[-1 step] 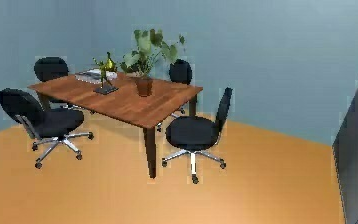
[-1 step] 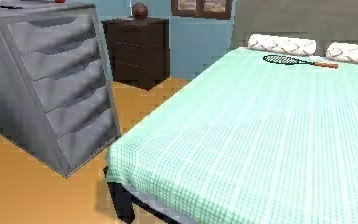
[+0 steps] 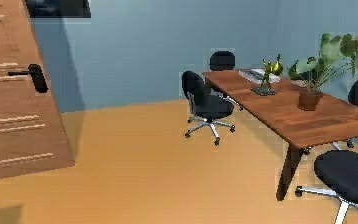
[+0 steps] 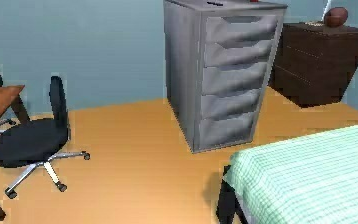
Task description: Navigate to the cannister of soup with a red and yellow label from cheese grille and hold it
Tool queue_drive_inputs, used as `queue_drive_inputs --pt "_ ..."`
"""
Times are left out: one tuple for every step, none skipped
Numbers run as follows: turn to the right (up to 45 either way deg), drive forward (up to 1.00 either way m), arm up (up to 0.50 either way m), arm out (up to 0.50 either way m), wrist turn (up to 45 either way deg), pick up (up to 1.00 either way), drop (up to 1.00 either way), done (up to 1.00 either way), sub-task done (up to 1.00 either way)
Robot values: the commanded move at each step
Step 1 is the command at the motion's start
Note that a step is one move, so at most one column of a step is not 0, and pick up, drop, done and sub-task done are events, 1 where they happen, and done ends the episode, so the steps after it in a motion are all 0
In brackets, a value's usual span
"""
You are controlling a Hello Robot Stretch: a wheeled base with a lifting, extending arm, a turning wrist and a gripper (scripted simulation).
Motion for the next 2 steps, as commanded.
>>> queue_drive_inputs --pt "-45.0 0.00 0.00 0.00 0.0 0.00 0.00 0.00 0.00" --pt "0.0 0.75 0.00 0.00 0.0 0.00 0.00 0.00 0.00"
